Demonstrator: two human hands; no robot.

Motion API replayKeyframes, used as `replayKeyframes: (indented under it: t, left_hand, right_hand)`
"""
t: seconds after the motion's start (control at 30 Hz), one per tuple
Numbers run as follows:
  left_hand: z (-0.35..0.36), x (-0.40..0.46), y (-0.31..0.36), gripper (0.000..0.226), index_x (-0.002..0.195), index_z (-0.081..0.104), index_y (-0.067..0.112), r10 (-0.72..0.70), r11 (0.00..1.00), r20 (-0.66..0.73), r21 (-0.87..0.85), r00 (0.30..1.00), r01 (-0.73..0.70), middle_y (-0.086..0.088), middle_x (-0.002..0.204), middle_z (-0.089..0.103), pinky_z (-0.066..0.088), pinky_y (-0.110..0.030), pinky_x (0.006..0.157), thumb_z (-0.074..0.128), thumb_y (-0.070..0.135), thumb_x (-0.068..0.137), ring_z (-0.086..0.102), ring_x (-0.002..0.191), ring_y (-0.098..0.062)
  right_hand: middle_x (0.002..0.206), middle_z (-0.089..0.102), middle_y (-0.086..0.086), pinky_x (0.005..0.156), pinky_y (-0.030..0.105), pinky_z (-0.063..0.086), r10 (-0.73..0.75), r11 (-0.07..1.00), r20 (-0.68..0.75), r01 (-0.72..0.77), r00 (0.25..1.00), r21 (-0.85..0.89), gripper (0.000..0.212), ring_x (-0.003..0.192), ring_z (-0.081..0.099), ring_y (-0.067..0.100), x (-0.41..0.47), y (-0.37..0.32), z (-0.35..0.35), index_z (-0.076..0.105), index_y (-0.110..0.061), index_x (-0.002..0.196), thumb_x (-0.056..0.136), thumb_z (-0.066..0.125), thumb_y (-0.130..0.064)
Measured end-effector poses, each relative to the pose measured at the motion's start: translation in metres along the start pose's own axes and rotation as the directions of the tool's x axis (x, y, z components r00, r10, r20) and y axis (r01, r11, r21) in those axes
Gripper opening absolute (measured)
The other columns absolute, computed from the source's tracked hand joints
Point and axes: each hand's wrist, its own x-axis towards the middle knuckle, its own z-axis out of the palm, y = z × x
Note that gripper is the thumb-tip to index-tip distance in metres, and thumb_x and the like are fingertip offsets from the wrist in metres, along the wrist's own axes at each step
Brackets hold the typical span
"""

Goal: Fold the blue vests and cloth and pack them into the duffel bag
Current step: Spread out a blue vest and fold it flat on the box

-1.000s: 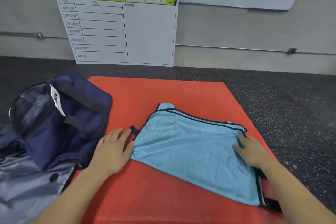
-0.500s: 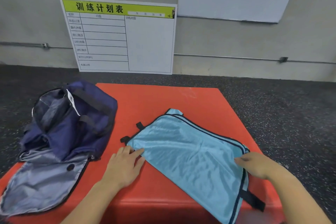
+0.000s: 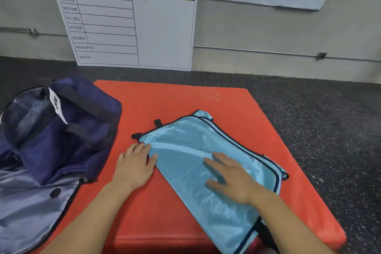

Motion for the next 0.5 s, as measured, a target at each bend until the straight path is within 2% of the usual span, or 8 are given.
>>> replayKeyframes:
  t: [0.1, 0.2, 0.3, 0.37, 0.4, 0.43, 0.5]
  left_hand:
    - [0.008, 0.022, -0.004, 0.059, 0.157, 0.031, 0.026, -0.01, 1.0, 0.004, -0.013, 1.0, 0.01, 0.005, 0.165, 0.026, 0.016, -0.041, 0.12, 0.027, 0.053, 0.105, 0.014, 0.154, -0.016]
    - [0.013, 0.045, -0.008, 0.061, 0.159, 0.026, 0.024, -0.014, 0.999, 0.017, -0.038, 1.0, 0.015, 0.004, 0.167, 0.021, 0.011, -0.041, 0.123, 0.025, 0.052, 0.105, 0.01, 0.155, -0.017]
    - [0.017, 0.069, -0.013, 0.062, 0.161, 0.02, 0.024, -0.027, 0.998, 0.02, -0.052, 0.999, 0.028, 0.005, 0.168, 0.017, 0.008, -0.04, 0.124, 0.024, 0.051, 0.105, 0.006, 0.156, -0.016]
    - [0.019, 0.079, -0.015, 0.061, 0.161, 0.02, 0.025, -0.042, 0.998, 0.006, -0.045, 0.999, 0.042, 0.006, 0.168, 0.017, 0.006, -0.04, 0.124, 0.024, 0.05, 0.106, 0.006, 0.156, -0.016]
    - [0.021, 0.083, -0.015, 0.06, 0.161, 0.02, 0.025, -0.044, 0.998, 0.004, -0.047, 0.999, 0.045, 0.006, 0.168, 0.017, 0.006, -0.04, 0.124, 0.023, 0.049, 0.106, 0.006, 0.156, -0.015]
    - [0.021, 0.086, -0.015, 0.059, 0.161, 0.02, 0.026, -0.044, 0.997, 0.007, -0.058, 0.999, 0.044, 0.007, 0.168, 0.016, 0.005, -0.039, 0.124, 0.022, 0.048, 0.106, 0.005, 0.156, -0.014]
    - [0.019, 0.089, -0.015, 0.057, 0.161, 0.02, 0.027, -0.041, 0.994, 0.02, -0.101, 0.999, 0.043, 0.008, 0.168, 0.015, 0.003, -0.039, 0.124, 0.02, 0.047, 0.107, 0.004, 0.156, -0.013]
  right_hand:
    - [0.171, 0.0, -0.006, 0.128, 0.037, 0.0, -0.084, 0.996, -0.017, 0.084, 0.996, -0.008, 0.075, 0.157, -0.008, 0.012, 0.02, -0.016, 0.016, 0.014, -0.042, 0.16, 0.095, 0.032, -0.072]
    - [0.171, -0.002, -0.006, 0.128, 0.039, -0.004, -0.162, 0.985, -0.009, 0.161, 0.987, -0.054, 0.074, 0.156, -0.013, 0.011, 0.037, -0.035, 0.028, 0.013, -0.048, 0.159, 0.091, 0.016, -0.075]
    - [0.171, -0.007, -0.001, 0.124, 0.036, -0.015, -0.214, 0.974, 0.037, 0.217, 0.976, -0.065, 0.06, 0.157, -0.015, 0.018, 0.043, -0.067, 0.032, 0.009, -0.056, 0.156, 0.099, 0.022, -0.071]
    - [0.171, -0.006, 0.006, 0.125, 0.044, -0.012, -0.221, 0.973, 0.067, 0.225, 0.973, -0.051, 0.059, 0.157, -0.013, 0.026, 0.044, -0.089, 0.038, 0.01, -0.058, 0.155, 0.1, 0.029, -0.068]
    - [0.171, 0.001, 0.009, 0.126, 0.05, -0.005, -0.217, 0.973, 0.068, 0.221, 0.974, -0.059, 0.057, 0.158, -0.005, 0.031, 0.043, -0.1, 0.043, 0.016, -0.059, 0.153, 0.099, 0.031, -0.068]
    - [0.169, 0.016, 0.013, 0.125, 0.056, 0.009, -0.227, 0.969, 0.024, 0.228, 0.974, -0.099, 0.055, 0.157, 0.011, 0.036, 0.042, -0.108, 0.05, 0.025, -0.059, 0.151, 0.097, 0.033, -0.069]
    - [0.153, 0.05, 0.014, 0.109, 0.056, 0.044, -0.203, 0.963, -0.013, 0.197, 0.979, -0.186, 0.053, 0.141, 0.048, 0.037, 0.044, -0.121, 0.065, 0.046, -0.057, 0.14, 0.09, 0.037, -0.071]
